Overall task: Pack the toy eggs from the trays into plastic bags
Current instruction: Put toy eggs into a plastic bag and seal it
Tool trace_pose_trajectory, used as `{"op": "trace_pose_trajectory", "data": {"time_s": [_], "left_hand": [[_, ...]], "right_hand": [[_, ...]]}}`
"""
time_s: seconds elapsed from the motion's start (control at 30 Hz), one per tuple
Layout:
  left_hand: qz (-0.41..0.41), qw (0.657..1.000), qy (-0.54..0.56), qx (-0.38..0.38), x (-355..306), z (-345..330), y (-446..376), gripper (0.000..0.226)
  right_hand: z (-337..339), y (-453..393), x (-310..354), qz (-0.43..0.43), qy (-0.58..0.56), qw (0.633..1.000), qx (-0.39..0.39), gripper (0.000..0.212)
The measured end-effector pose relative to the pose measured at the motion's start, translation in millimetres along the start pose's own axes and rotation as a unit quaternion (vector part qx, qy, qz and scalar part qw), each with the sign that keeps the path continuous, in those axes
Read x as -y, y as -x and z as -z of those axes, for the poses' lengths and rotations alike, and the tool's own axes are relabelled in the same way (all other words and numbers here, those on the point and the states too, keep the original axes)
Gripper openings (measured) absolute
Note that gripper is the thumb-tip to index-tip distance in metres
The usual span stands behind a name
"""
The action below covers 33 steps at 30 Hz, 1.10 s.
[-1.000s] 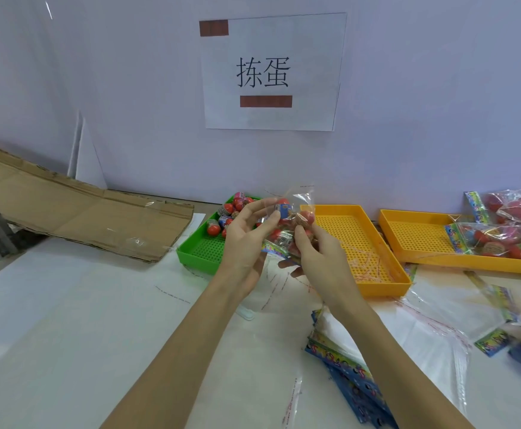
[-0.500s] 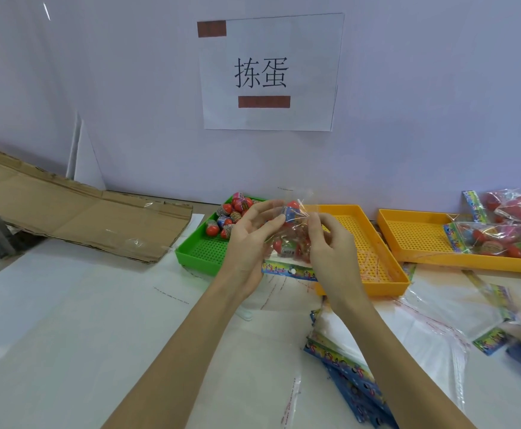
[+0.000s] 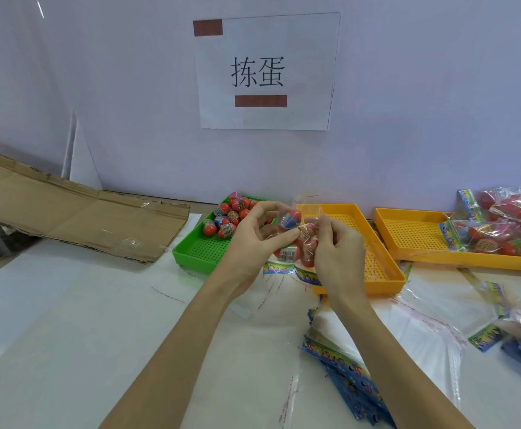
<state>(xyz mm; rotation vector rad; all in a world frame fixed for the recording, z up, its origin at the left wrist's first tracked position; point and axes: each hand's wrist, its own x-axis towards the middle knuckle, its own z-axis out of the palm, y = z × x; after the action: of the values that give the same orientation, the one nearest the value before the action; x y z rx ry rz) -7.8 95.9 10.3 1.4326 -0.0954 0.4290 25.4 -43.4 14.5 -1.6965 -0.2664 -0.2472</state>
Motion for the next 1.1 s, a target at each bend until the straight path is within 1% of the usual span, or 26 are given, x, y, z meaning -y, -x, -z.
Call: {"op": "trace_pose_trajectory", "data": {"time_s": [0.1, 0.17, 0.2, 0.27, 0.3, 0.33, 0.37, 0.4, 0.47, 0.5, 0.57, 0.67, 0.73, 0.77, 0.87, 1.0, 1.1], "left_hand": [[-0.004, 0.999, -0.046, -0.019, 1, 4, 0, 0.038], [-0.022, 0.996, -0.081, -0.041, 3, 4, 1, 0.037], [-0.033, 0.994, -0.091, -0.056, 4, 4, 1, 0.037], [-0.046, 0.991, -0.087, -0.087, 7, 2, 0, 0.034], [-0.044, 0.991, -0.079, -0.096, 7, 2, 0, 0.032], [-0.036, 0.992, -0.07, -0.101, 8, 2, 0, 0.031], [-0.026, 0.992, -0.061, -0.106, 8, 2, -1, 0.031], [-0.017, 0.992, -0.049, -0.113, 8, 2, -1, 0.032], [-0.008, 0.991, -0.035, -0.126, 7, 1, -1, 0.032], [-0.006, 0.991, -0.037, -0.125, 7, 1, -2, 0.032], [0.003, 0.993, -0.039, -0.11, 8, 0, -2, 0.029], [0.025, 0.996, -0.009, -0.09, 6, -1, -2, 0.025], [0.041, 0.994, 0.01, -0.096, 5, -4, -2, 0.024], [0.042, 0.993, 0.012, -0.107, 5, -5, -2, 0.021], [0.03, 0.99, 0.007, -0.138, 5, -3, -3, 0.011], [0.024, 0.991, 0.014, -0.134, 0, 1, -2, 0.022], [0.011, 0.992, -0.005, -0.123, -2, 0, -1, 0.017]], "right_hand": [[-2, 1, 1, -0.052, -0.024, 0.998, 0.015, 0.04], [-1, 2, 5, -0.065, -0.051, 0.995, 0.047, 0.039], [-2, 2, 7, -0.07, -0.073, 0.992, 0.076, 0.034], [-2, 3, 10, -0.077, -0.109, 0.981, 0.138, 0.011], [-2, 3, 10, -0.087, -0.11, 0.978, 0.154, 0.009], [-3, 3, 8, -0.096, -0.11, 0.976, 0.16, 0.019], [-2, 2, 7, -0.105, -0.12, 0.975, 0.157, 0.024], [-1, 1, 6, -0.113, -0.134, 0.973, 0.151, 0.025], [3, 1, 4, -0.131, -0.159, 0.967, 0.153, 0.019], [3, 0, 3, -0.135, -0.153, 0.967, 0.151, 0.016], [2, -1, 0, -0.124, -0.117, 0.975, 0.141, 0.012], [-2, -1, -1, -0.093, -0.029, 0.989, 0.114, 0.015], [-4, 0, -1, -0.07, 0.031, 0.992, 0.105, 0.017], [-5, 1, -1, -0.064, 0.04, 0.992, 0.105, 0.017], [-5, 2, 1, -0.063, 0.021, 0.991, 0.12, 0.018], [0, 0, 6, -0.055, -0.044, 0.99, 0.124, 0.02], [2, -1, 4, -0.04, -0.049, 0.991, 0.115, 0.017]]}}
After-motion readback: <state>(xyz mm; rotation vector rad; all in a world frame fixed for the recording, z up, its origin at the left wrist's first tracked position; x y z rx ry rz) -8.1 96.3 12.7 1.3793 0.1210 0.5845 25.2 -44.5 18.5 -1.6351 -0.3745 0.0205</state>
